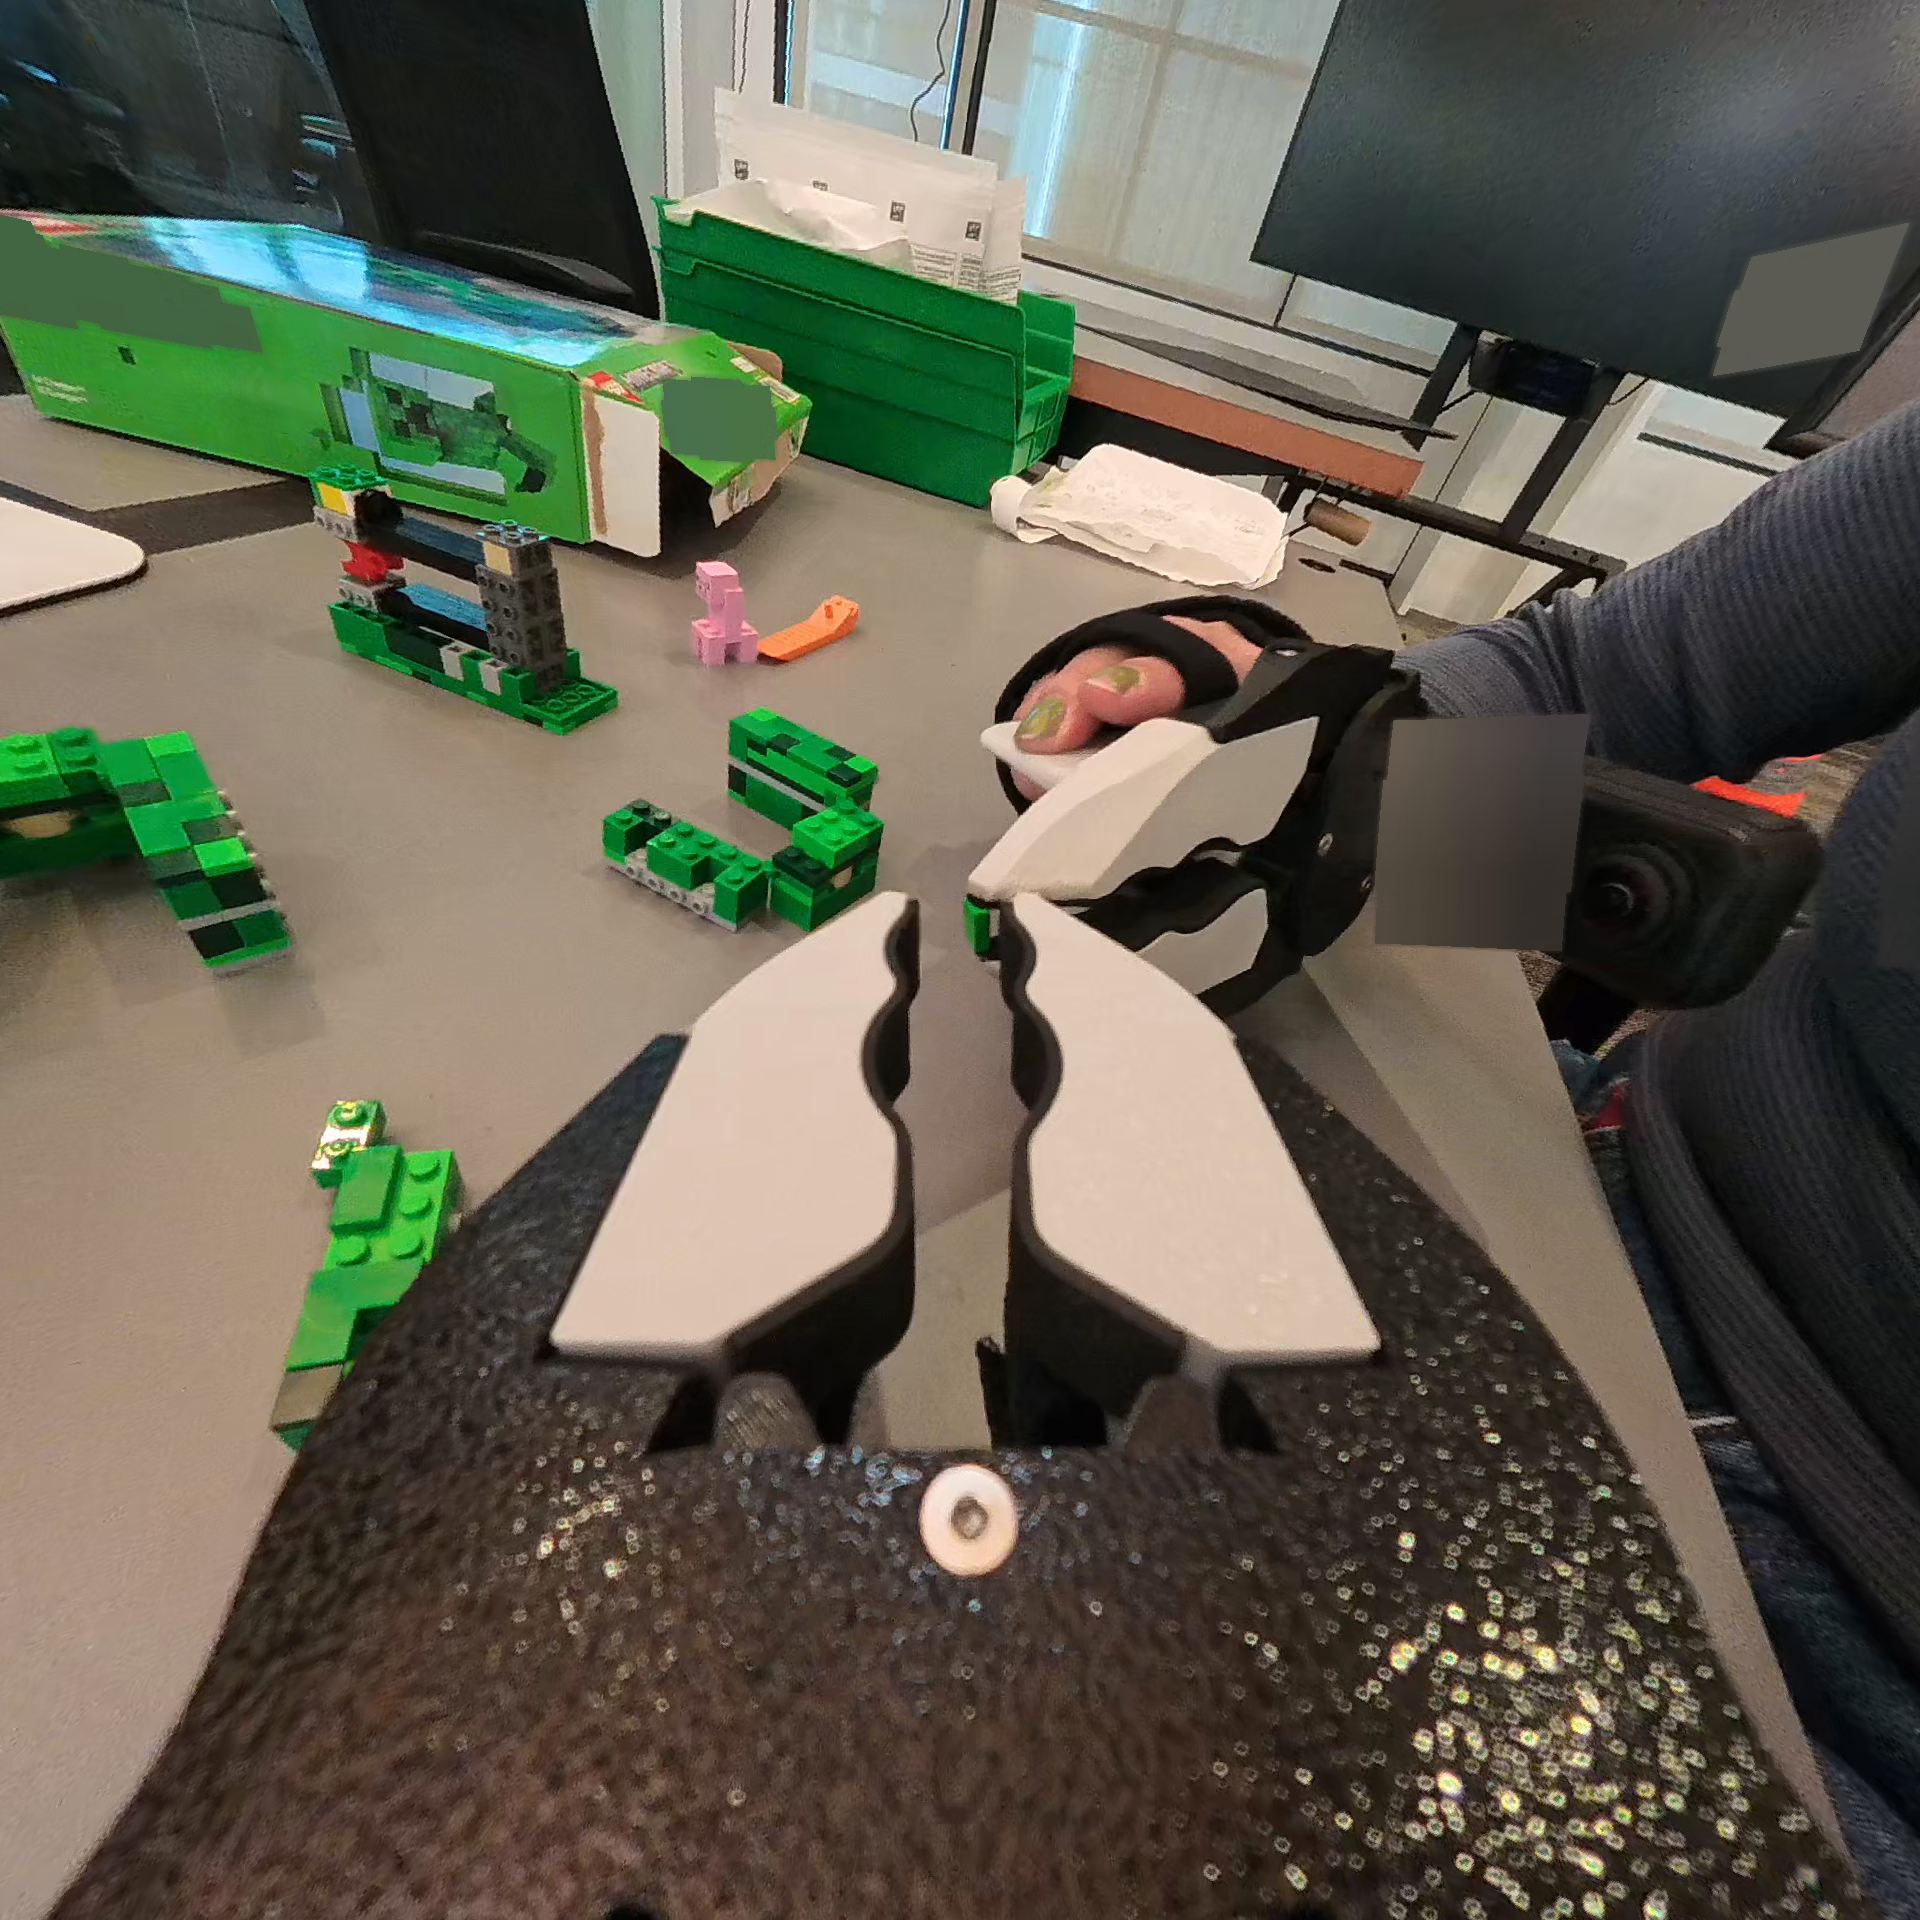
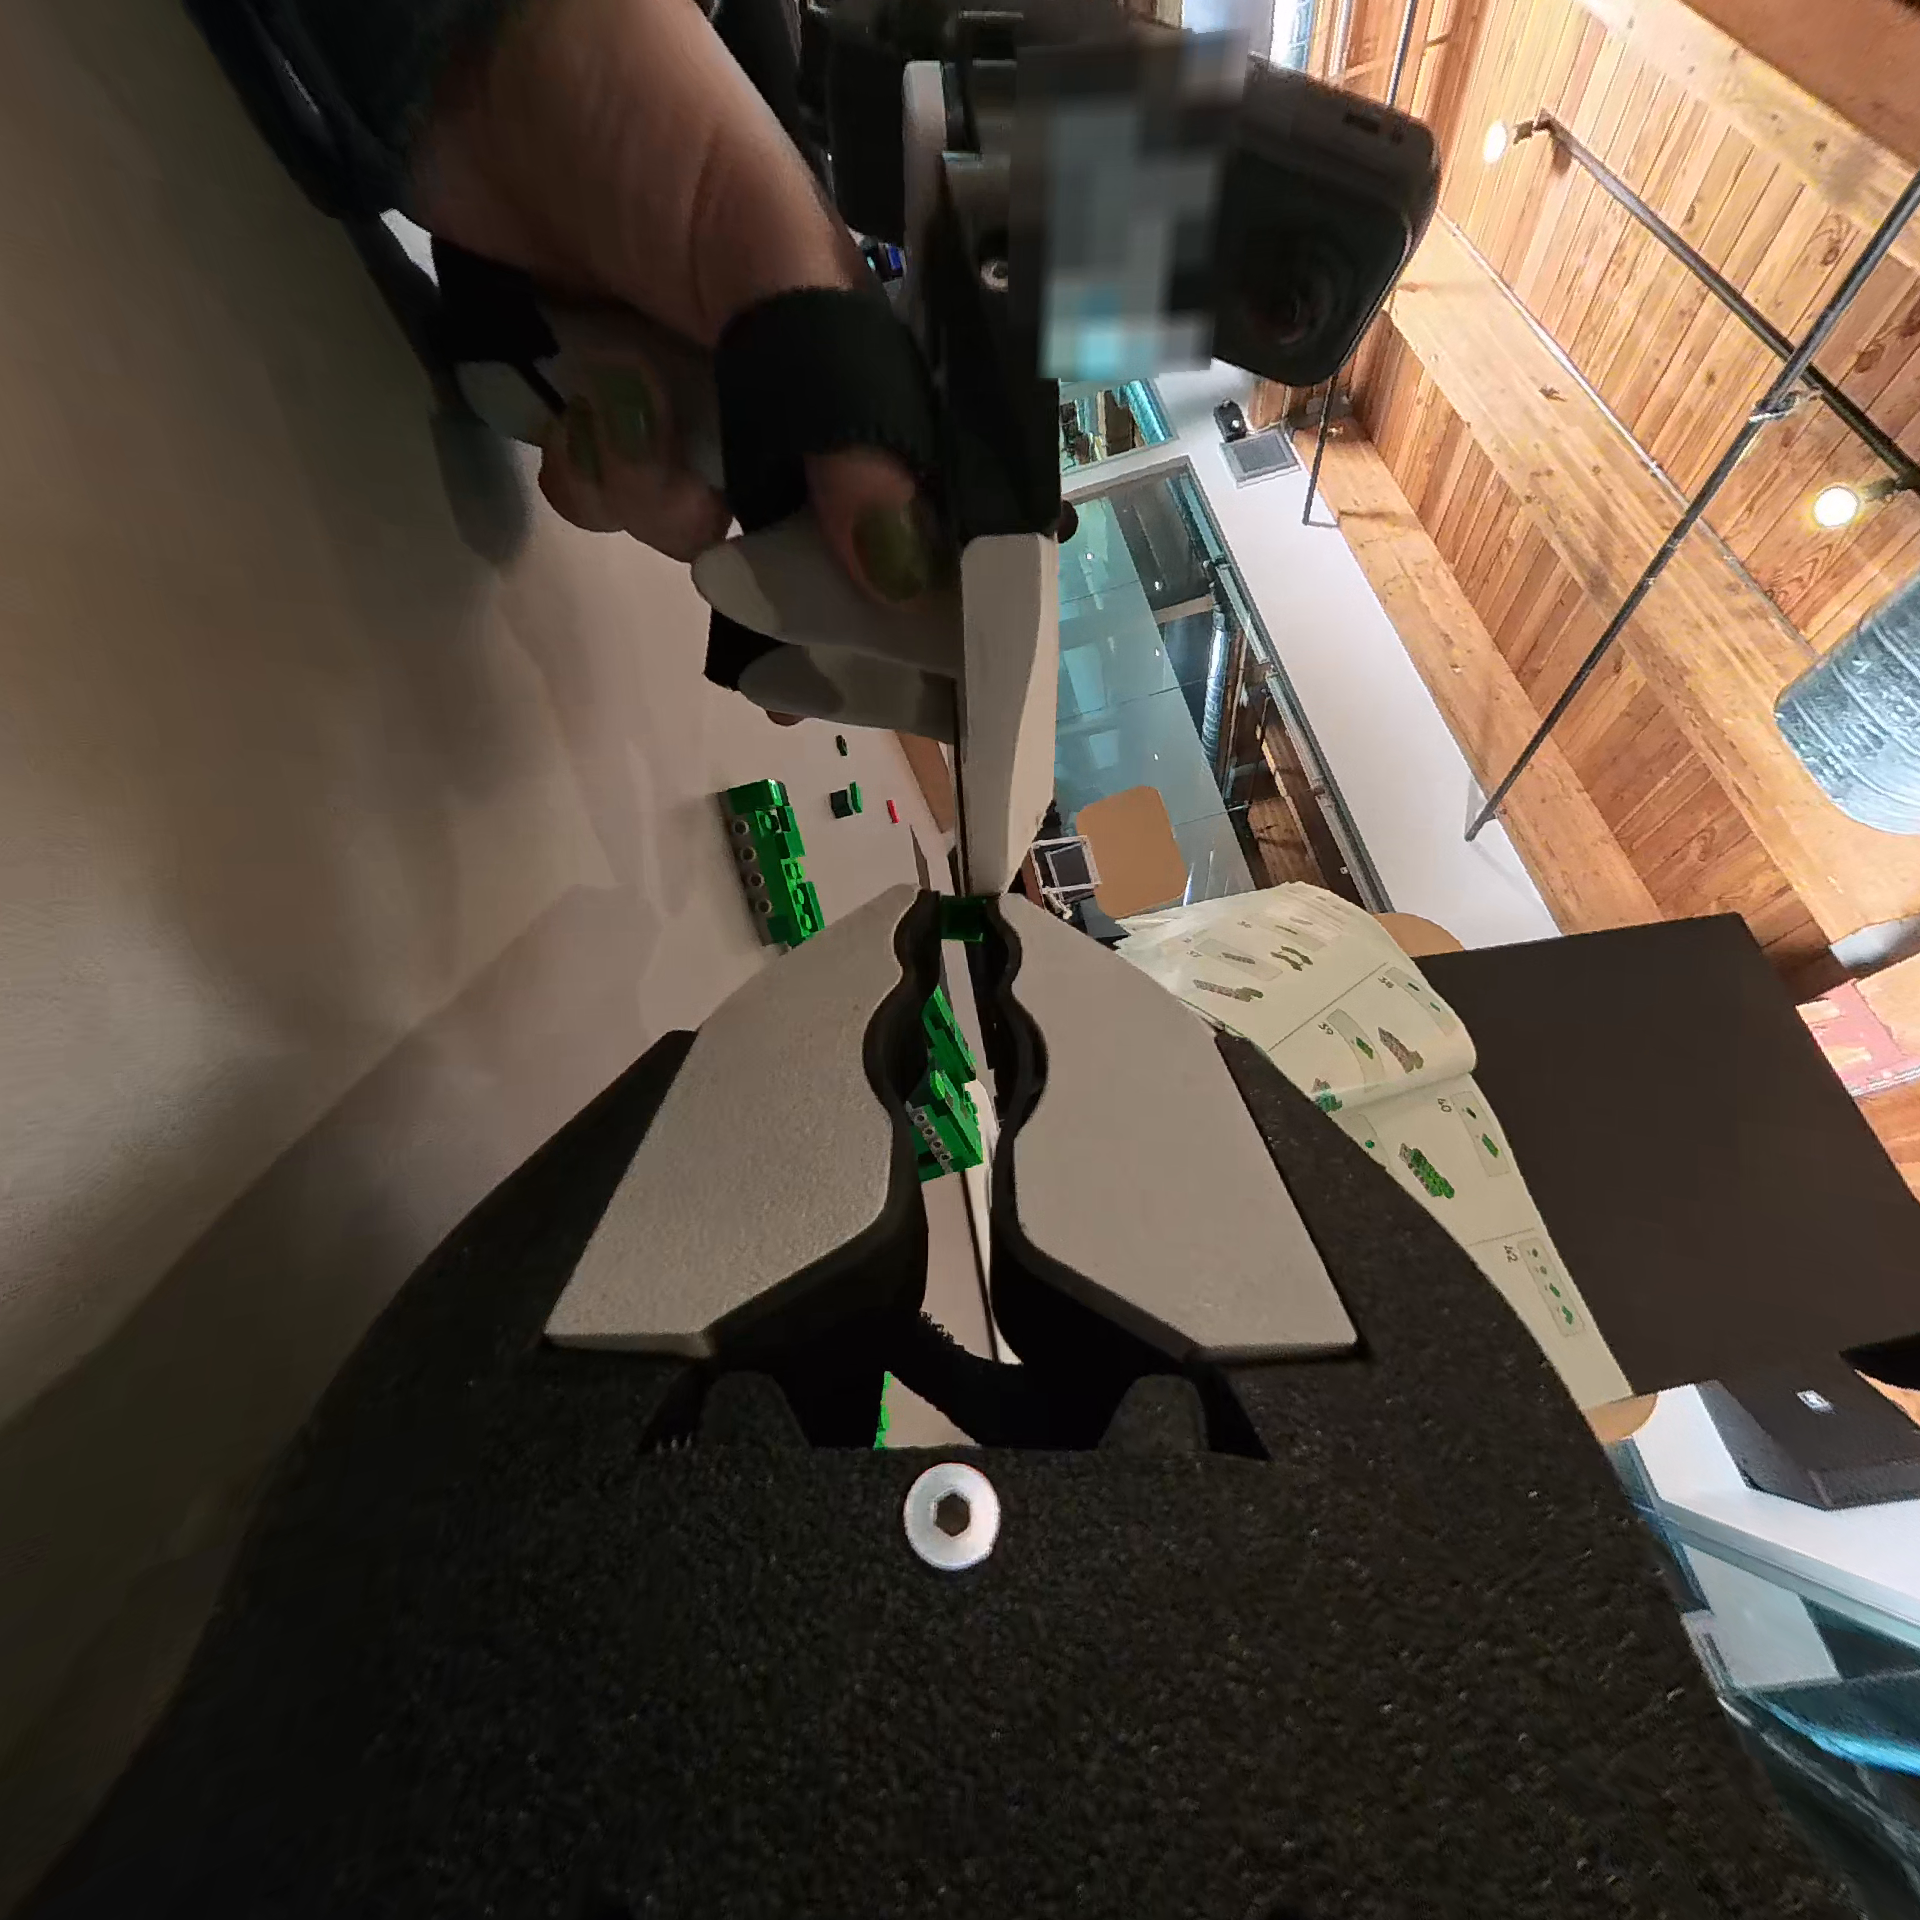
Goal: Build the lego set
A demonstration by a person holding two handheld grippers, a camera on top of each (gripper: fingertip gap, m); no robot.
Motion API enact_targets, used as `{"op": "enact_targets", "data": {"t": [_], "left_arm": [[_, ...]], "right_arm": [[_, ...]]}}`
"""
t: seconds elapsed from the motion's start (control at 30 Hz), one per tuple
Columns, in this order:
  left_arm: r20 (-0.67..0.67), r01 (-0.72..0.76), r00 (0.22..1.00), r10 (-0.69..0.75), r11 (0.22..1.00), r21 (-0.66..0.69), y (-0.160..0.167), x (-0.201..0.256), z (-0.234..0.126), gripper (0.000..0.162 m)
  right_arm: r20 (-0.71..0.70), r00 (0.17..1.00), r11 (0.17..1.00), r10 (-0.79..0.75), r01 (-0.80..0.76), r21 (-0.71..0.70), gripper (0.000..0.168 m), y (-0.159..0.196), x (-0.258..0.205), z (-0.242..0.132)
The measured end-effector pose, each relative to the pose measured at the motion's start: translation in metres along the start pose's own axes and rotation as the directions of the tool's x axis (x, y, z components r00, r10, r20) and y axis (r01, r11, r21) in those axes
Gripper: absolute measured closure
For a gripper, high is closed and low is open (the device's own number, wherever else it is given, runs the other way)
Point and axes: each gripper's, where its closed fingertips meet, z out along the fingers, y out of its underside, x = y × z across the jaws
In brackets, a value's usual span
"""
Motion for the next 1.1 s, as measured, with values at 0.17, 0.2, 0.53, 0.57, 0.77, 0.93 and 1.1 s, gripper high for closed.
{"op": "enact_targets", "data": {"t": [0.17,0.2,0.53,0.57,0.77,0.93,1.1], "left_arm": [[-0.020,-0.017,1.000,0.017,1.000,-0.016,0.002,0.005,0.002,0.155],[-0.018,-0.029,0.999,0.029,0.999,-0.020,0.003,0.005,0.002,0.157],[0.140,-0.346,0.922,0.360,0.931,-0.119,0.008,-0.003,-0.007,0.160],[0.155,-0.423,0.872,0.465,0.873,-0.244,0.021,-0.010,-0.008,0.160],[-0.001,-0.627,0.555,0.832,0.417,-0.658,0.064,-0.032,-0.007,0.160],[-0.049,-0.632,0.528,0.848,0.354,-0.689,0.069,-0.033,-0.005,0.159],[-0.097,-0.616,0.528,0.844,0.303,-0.727,0.069,-0.032,-0.005,0.159]], "right_arm": [[-0.003,1.000,1.000,-0.008,0.008,-0.001,0.162,0.000,0.000,0.000],[-0.002,1.000,1.000,-0.009,0.009,0.000,0.162,0.000,0.000,0.000],[-0.202,0.976,0.996,0.086,-0.081,0.031,0.152,0.000,0.035,-0.007],[-0.232,0.964,0.992,0.127,-0.124,0.027,0.156,0.005,0.042,-0.010],[-0.268,0.898,0.930,0.350,-0.367,-0.018,0.158,0.036,0.059,-0.016],[-0.229,0.879,0.901,0.419,-0.434,-0.018,0.163,0.039,0.055,-0.014],[-0.184,0.858,0.872,0.479,-0.489,-0.007,0.165,0.037,0.051,-0.012]]}}
